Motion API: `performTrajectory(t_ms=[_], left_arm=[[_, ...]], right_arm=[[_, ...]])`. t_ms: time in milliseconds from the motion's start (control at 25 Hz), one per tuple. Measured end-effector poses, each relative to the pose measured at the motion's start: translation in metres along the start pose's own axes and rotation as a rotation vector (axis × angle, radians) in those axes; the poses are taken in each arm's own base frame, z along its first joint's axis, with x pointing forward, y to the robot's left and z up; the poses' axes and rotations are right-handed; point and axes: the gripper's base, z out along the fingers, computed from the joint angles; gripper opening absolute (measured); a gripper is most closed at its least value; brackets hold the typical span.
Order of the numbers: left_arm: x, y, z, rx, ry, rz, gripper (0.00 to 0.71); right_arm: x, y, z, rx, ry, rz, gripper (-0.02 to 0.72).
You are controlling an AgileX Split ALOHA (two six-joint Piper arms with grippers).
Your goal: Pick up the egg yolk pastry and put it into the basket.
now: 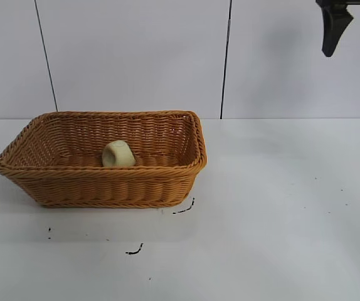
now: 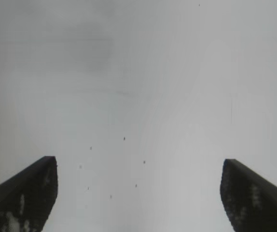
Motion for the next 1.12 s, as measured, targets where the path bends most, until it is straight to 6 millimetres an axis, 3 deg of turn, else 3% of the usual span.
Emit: performTrajectory(t_ms=[280, 400, 600, 800, 1120], left_arm=[[0.000, 0.000, 0.000, 0.000, 0.000, 0.000, 0.697], [0.000, 0.000, 0.000, 0.000, 0.000, 0.000, 0.697], [0.000, 0.000, 0.000, 0.000, 0.000, 0.000, 0.697], [0.000, 0.000, 0.000, 0.000, 0.000, 0.000, 0.697], [0.000, 0.000, 0.000, 0.000, 0.000, 0.000, 0.697]], right_arm=[[0.105, 0.004, -0.032, -0.017, -0.035, 0.013, 0.656], [0.153, 0.007, -0.037, -0.032, -0.090, 0.020, 0.655], [0.215, 0.010, -0.037, -0.031, -0.314, 0.006, 0.655], [0.262, 0.013, -0.025, -0.025, -0.481, -0.003, 0.655], [0.288, 0.013, -0.036, -0.020, -0.664, 0.016, 0.652]])
